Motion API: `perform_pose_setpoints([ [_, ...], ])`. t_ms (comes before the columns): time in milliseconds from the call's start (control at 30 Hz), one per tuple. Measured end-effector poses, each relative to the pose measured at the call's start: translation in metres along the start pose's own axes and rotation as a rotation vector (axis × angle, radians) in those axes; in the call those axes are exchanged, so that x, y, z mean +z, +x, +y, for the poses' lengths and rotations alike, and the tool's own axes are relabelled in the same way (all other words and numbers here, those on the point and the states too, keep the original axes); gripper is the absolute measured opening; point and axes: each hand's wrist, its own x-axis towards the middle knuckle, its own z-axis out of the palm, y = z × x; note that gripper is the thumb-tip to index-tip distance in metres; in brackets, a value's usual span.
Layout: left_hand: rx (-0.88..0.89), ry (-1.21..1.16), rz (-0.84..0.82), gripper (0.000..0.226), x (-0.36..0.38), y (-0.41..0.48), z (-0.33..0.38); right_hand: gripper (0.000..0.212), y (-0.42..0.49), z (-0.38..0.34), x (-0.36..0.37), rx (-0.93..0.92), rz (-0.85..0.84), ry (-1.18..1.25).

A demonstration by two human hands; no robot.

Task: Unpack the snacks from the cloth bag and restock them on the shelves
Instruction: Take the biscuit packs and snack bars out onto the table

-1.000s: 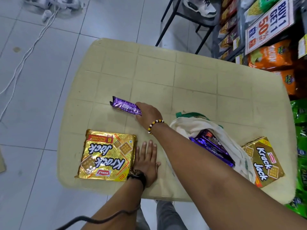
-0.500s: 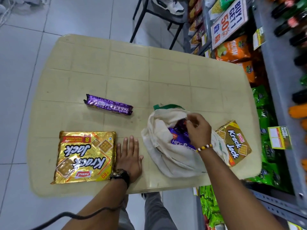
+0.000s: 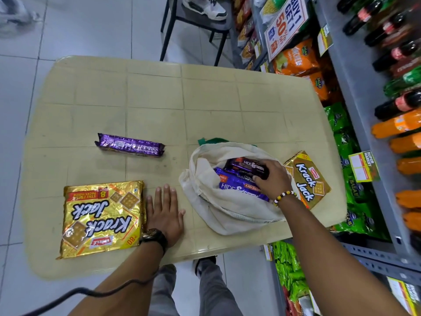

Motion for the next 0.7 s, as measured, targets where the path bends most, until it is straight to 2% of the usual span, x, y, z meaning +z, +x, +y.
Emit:
perform_pose_setpoints([
  [67,0.0,-0.001,-0.007,0.073,0.0,0.0,-0.001,0.058,0.01,0.0,-0.004,-0.026,-0.059,-0.026],
  [233,0.006,0.002,-0.005,0.075,-0.001,0.0,-0.001,0.056,0.015,-0.005,-0.013,-0.149,-0.134,-0.034],
  [433,0.0,0.014,-0.018,0.075,-0.001,-0.002,-0.001,0.056,-0.009,-0.004,-0.033,-0.155,-0.075,0.168],
  [600,-0.002,0.006,-0.029,0.074,-0.003,-0.001,0.001,0.045,-0.019,0.0,-0.058,-0.135,0.061,0.45],
  [700,-0.01,0.013,-0.015,0.075,-0.005,-0.002,0.002,0.045,-0.002,0.0,-0.076,-0.098,0.161,0.529],
])
